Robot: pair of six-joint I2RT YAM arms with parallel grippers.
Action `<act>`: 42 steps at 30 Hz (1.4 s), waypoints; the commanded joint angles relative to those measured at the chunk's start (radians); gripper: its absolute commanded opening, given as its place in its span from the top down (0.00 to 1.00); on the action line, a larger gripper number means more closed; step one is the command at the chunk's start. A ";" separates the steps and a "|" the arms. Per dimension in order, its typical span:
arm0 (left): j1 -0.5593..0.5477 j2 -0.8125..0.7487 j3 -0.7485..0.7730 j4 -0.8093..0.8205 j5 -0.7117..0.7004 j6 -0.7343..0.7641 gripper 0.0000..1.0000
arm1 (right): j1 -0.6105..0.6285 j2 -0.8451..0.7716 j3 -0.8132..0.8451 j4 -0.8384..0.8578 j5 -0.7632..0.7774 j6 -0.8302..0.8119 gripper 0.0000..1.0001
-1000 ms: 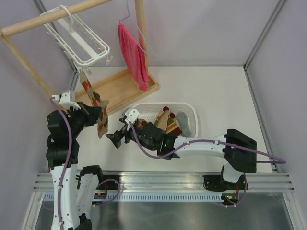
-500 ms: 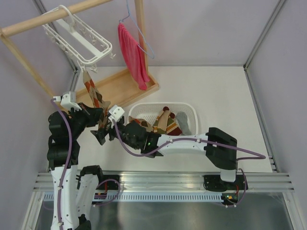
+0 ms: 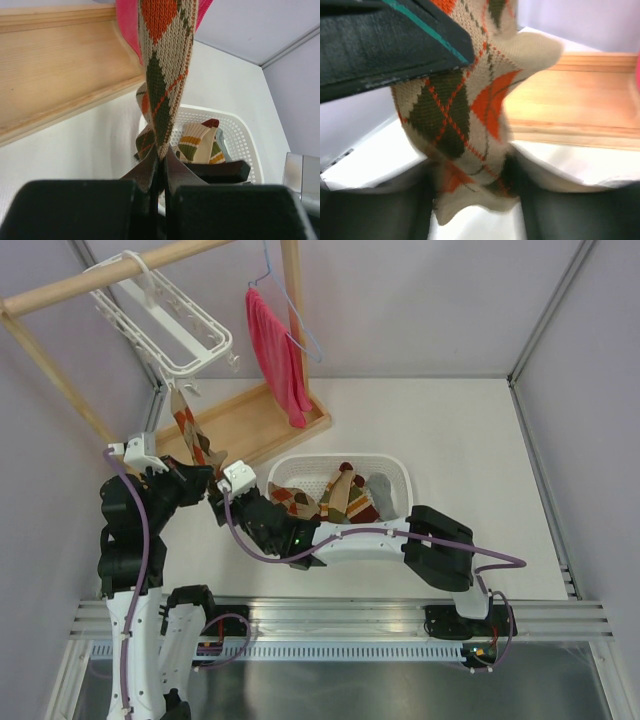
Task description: Remove the socks clipped to the hanger
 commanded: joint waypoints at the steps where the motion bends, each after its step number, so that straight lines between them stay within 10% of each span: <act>1: -0.006 -0.006 -0.002 -0.007 -0.015 -0.020 0.98 | 0.004 0.009 0.047 0.001 0.065 -0.012 0.54; 3: -0.006 -0.006 -0.005 -0.010 -0.029 -0.011 0.98 | 0.004 0.007 0.042 -0.003 0.064 -0.010 0.87; 8: -0.006 0.006 0.009 -0.059 -0.101 0.029 0.80 | 0.004 -0.008 0.013 -0.006 0.070 -0.004 0.99; 13: -0.008 -0.006 0.027 -0.136 -0.210 0.058 0.02 | 0.004 -0.057 -0.032 -0.014 0.091 0.010 0.99; 20: -0.008 -0.016 0.076 -0.208 -0.408 0.103 0.00 | 0.004 -0.109 -0.084 -0.037 0.095 0.017 0.99; 42: -0.008 0.377 0.546 0.051 -0.267 0.115 0.00 | 0.004 -0.226 -0.196 -0.059 0.049 0.048 0.99</act>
